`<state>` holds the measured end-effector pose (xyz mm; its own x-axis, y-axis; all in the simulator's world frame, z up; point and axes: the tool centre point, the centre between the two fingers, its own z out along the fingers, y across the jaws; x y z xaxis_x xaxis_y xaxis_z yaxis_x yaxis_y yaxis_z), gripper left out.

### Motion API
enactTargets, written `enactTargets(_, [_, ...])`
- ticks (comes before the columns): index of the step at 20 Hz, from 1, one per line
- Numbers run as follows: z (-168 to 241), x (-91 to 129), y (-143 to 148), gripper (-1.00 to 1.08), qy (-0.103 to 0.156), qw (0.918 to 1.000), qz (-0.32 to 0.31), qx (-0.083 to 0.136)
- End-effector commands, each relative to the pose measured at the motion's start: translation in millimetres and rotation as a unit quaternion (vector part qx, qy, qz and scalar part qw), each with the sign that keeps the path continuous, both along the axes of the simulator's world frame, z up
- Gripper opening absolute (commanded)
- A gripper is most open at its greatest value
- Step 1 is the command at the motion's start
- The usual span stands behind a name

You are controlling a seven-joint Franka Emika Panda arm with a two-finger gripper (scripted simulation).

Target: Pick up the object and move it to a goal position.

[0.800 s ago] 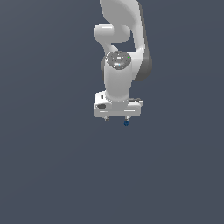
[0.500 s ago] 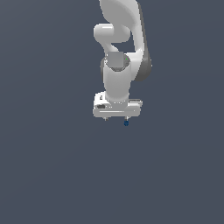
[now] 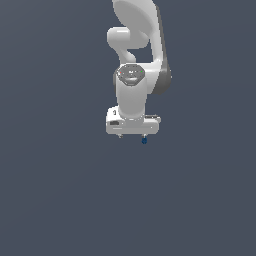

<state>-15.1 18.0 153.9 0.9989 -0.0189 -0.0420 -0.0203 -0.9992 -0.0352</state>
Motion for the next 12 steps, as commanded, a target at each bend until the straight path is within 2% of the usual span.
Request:
enactTargets(1, [-3.0,-2.4,3.6,1.0,-0.001,1.0,0.002,-0.001])
enactTargets(7, [-18.7,-16.1,21.1,1.0,-0.005,0.9999,0.009,-0.007])
enactTargets(12, [-38.4,-36.9,43.8,1.0,-0.012,0.9996,0.021,-0.012])
